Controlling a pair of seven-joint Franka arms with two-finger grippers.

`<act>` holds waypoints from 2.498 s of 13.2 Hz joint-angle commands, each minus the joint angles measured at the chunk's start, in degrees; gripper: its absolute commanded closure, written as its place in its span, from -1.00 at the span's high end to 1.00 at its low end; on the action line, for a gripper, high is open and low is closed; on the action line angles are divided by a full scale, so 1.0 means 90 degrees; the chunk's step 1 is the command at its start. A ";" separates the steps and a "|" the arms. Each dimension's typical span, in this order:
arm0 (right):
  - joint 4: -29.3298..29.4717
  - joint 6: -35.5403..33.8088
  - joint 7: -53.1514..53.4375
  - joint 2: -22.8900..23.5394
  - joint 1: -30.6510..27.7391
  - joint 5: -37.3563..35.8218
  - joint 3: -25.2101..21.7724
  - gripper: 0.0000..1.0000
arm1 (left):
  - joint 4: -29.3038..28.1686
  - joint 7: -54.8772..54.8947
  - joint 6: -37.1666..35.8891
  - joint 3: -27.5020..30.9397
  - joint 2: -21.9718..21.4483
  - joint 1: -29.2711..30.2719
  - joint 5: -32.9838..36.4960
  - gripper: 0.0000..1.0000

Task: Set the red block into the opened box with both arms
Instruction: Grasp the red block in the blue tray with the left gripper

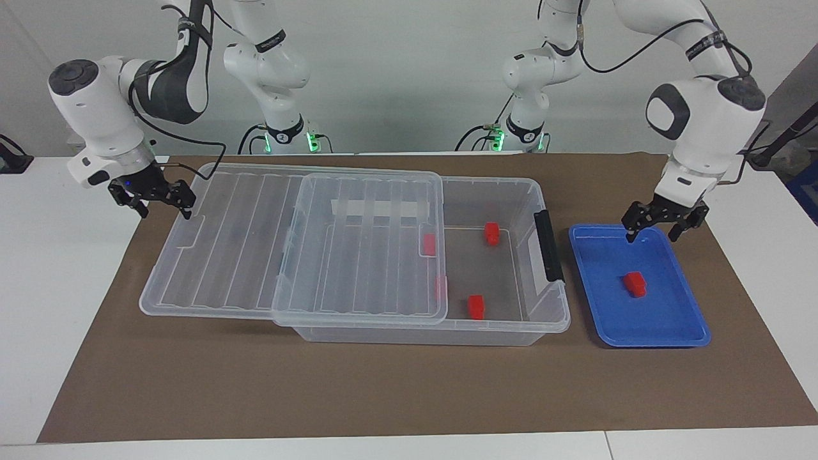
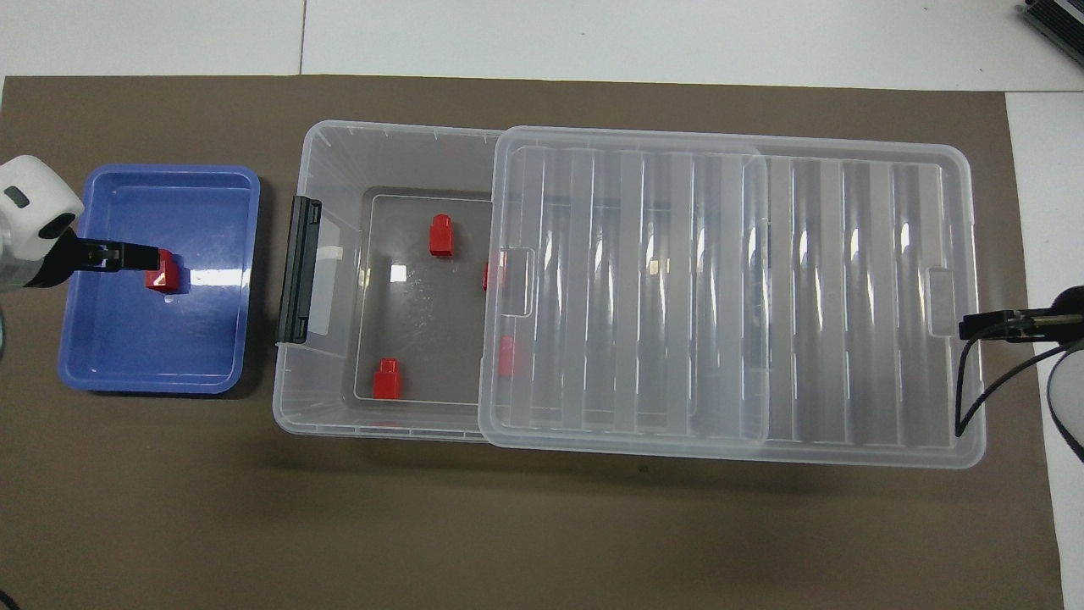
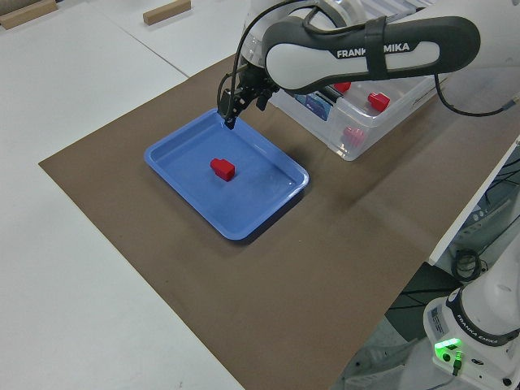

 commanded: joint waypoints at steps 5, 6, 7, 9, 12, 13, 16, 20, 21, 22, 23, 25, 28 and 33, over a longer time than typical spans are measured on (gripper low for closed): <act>0.1573 -0.1430 0.1201 0.0081 0.0468 -0.0035 0.0205 1.00 | -0.0487 0.0952 0.1178 -0.0044 0.0779 0.0348 -0.0071 1.00; 0.1807 -0.1693 0.1523 0.0101 0.0692 -0.0025 0.0206 1.00 | -0.0478 0.0972 0.1246 -0.0044 0.0837 0.0349 -0.0071 1.00; 0.2089 -0.1918 0.1817 0.0168 0.0917 -0.0025 0.0206 1.00 | -0.0458 0.0972 0.1421 -0.0044 0.0944 0.0368 -0.0071 1.00; 0.2714 -0.2310 0.2481 0.0373 0.1269 0.0062 0.0206 1.00 | -0.0468 0.0885 0.1861 -0.0044 0.1131 0.0378 -0.0071 1.00; 0.3418 -0.2720 0.3097 0.0627 0.1660 0.0092 0.0215 1.00 | -0.0468 0.0894 0.1911 -0.0044 0.1170 0.0378 -0.0071 0.98; 0.3430 -0.2760 0.3234 0.0618 0.1690 0.0101 0.0215 1.00 | -0.0468 0.0904 0.1940 -0.0044 0.1209 0.0368 -0.0071 0.98; 0.3304 -0.3130 0.3275 0.0472 0.1613 0.0480 0.0177 1.00 | -0.0468 0.0962 0.1969 -0.0044 0.1238 0.0378 -0.0071 0.98; 0.3225 -0.3073 0.3275 0.0462 0.1574 0.0463 0.0147 1.00 | -0.0497 0.0924 0.2155 -0.0044 0.1326 0.0388 -0.0071 0.49; 0.3264 -0.3063 0.3275 0.0501 0.1574 0.0386 0.0147 1.00 | -0.0497 0.0914 0.2155 -0.0044 0.1326 0.0388 -0.0071 0.14; 0.3312 -0.3015 0.3265 0.0578 0.1574 0.0307 0.0147 1.00 | -0.0497 0.0914 0.2145 -0.0044 0.1336 0.0388 -0.0071 -0.38; 0.3352 -0.2927 0.3265 0.0608 0.1574 0.0191 0.0147 1.00 | -0.0487 0.0924 0.2126 -0.0044 0.1336 0.0397 -0.0071 -0.99; 0.3342 -0.2927 0.3275 0.0628 0.1535 0.0160 0.0147 1.00 | -0.0448 0.0924 0.2029 -0.0044 0.1336 0.0388 -0.0071 -1.00; 0.3099 -0.2976 0.3226 0.0521 0.1505 0.0189 0.0147 1.00 | 0.0203 0.0458 0.0813 -0.0064 0.1326 0.0310 -0.0604 -1.00; 0.2962 -0.2956 0.3187 0.0462 0.1496 0.0238 0.0147 1.00 | 0.2166 -0.0528 -0.2594 -0.0074 0.0985 0.0290 -0.1914 -1.00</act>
